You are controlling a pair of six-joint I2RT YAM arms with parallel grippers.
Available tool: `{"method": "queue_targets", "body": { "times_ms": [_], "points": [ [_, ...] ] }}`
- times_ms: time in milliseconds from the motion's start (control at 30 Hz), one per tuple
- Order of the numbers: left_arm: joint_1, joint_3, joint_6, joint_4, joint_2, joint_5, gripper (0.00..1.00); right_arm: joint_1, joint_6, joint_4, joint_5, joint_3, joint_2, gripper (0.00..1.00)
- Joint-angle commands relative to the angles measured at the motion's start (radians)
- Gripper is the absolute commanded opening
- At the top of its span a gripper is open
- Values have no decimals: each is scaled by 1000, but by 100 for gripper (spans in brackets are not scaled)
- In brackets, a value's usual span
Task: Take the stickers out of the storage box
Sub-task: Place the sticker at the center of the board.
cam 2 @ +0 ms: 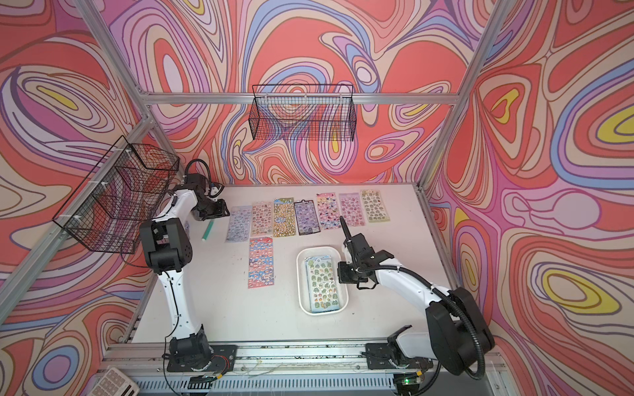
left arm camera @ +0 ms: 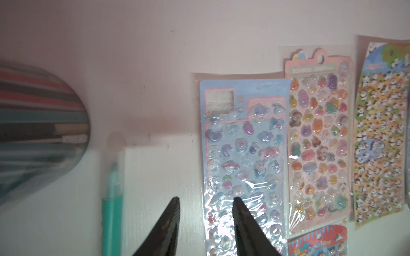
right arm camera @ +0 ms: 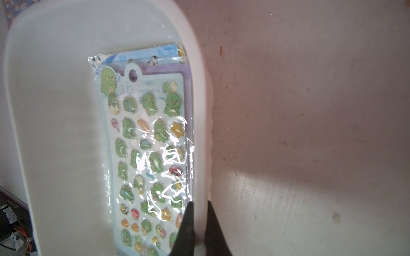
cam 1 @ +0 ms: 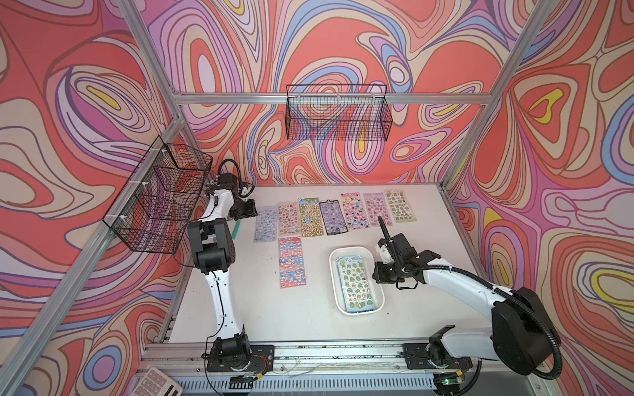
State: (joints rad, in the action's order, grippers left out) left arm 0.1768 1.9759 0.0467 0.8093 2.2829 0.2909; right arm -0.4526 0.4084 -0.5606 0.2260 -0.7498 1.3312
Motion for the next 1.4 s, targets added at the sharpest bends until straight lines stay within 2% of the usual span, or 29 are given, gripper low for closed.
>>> {"method": "queue_targets", "body": {
  "times_ms": [0,133,200,400,500,567,667,833,1000,1200,1367],
  "points": [
    [2,-39,-92,-44,-126,-91,52,4,-1,15,-4,-2,-25,0],
    [-2,-75,-263,-90,-261,19,53,3,16,25,-16,4,-24,0],
    [-37,-99,-310,-104,-333,48,52,2,20,30,-20,7,-26,0],
    [-301,-78,-298,62,-480,-71,52,3,36,31,-56,14,-39,0],
    [-451,-141,-335,77,-556,-113,51,3,56,46,-64,32,-44,0],
    [-572,-190,-349,73,-602,-187,51,3,71,64,-60,45,-46,0],
    [-728,-284,-428,55,-645,-227,49,4,88,83,-58,63,-52,0],
    [-949,-431,-559,-18,-671,-287,46,4,108,107,-50,85,-57,0],
    [-1099,-517,-673,-101,-629,-290,46,4,116,126,-48,101,-50,0],
    [-1183,-522,-752,-89,-471,-297,46,4,116,147,-47,125,-50,0],
    [-1194,-511,-784,-48,-396,-364,47,4,114,158,-43,139,-52,0]
  ]
}}
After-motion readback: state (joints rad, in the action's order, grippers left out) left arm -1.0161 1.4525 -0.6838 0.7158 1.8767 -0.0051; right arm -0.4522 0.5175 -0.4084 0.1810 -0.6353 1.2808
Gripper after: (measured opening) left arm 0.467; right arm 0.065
